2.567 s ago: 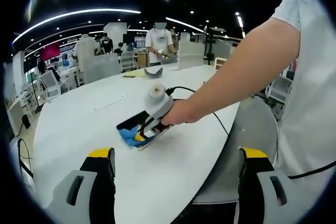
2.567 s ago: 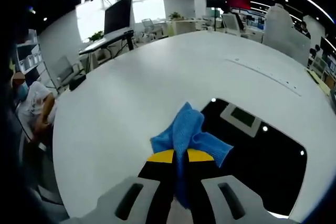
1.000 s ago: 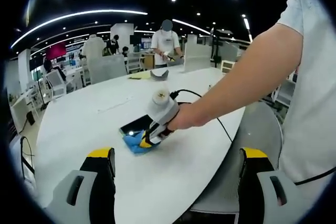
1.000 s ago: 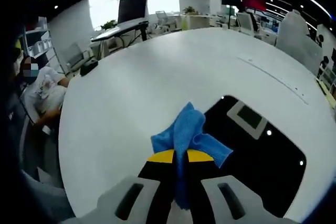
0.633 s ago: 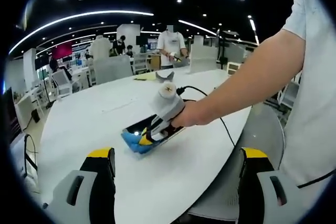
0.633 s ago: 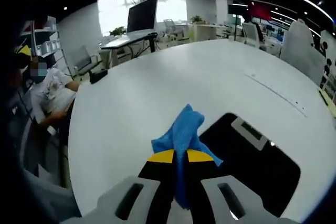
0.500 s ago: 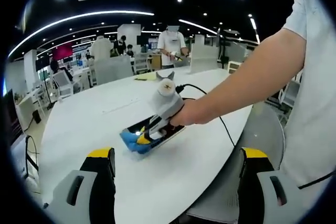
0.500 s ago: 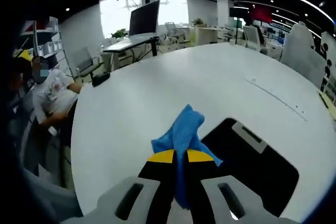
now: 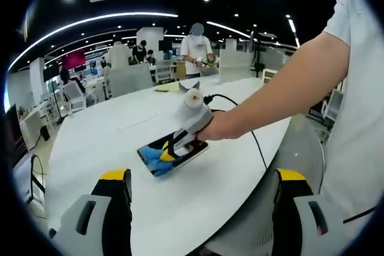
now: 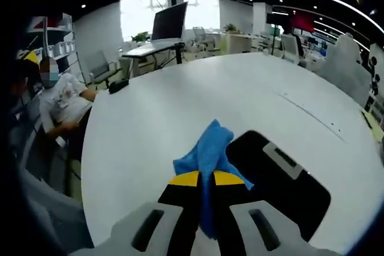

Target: Wipe the mirror surface with the cleaning cloth until all visible marks leave the cleaned area.

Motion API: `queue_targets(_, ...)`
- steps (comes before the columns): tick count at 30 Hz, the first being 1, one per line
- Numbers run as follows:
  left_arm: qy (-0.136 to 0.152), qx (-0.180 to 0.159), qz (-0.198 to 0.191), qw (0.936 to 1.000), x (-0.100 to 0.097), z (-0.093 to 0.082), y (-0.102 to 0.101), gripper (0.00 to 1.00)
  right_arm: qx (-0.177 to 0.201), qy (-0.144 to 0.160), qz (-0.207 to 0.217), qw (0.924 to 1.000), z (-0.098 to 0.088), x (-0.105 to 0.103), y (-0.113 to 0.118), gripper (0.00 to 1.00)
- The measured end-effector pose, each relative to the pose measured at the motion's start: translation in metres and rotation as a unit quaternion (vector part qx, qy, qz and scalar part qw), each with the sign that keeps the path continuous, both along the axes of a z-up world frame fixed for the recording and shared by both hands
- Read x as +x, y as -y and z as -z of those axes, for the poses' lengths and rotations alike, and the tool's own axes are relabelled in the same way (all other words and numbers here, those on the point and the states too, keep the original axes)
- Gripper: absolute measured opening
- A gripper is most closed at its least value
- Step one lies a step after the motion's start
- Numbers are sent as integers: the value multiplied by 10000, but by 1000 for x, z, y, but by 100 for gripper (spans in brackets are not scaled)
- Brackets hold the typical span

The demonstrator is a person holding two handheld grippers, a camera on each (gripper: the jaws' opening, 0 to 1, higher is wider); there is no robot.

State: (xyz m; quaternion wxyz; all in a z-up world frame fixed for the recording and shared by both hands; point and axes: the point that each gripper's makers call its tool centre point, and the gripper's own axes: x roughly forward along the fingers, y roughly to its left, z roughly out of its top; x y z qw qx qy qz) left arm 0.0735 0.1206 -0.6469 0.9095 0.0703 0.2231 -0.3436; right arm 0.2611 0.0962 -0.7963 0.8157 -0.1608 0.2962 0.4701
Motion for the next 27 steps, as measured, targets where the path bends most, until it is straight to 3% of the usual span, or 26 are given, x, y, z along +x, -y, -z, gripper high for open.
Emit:
queue_targets(10, 29, 65, -10, 10000, 3, -2, 18, 99, 12, 40, 185, 9998, -5, 9, 50, 2)
queue_targets(27, 38, 103, -40, 9999, 9, -1, 25, 99, -126, -4, 606, 9981, 7, 23, 139, 2)
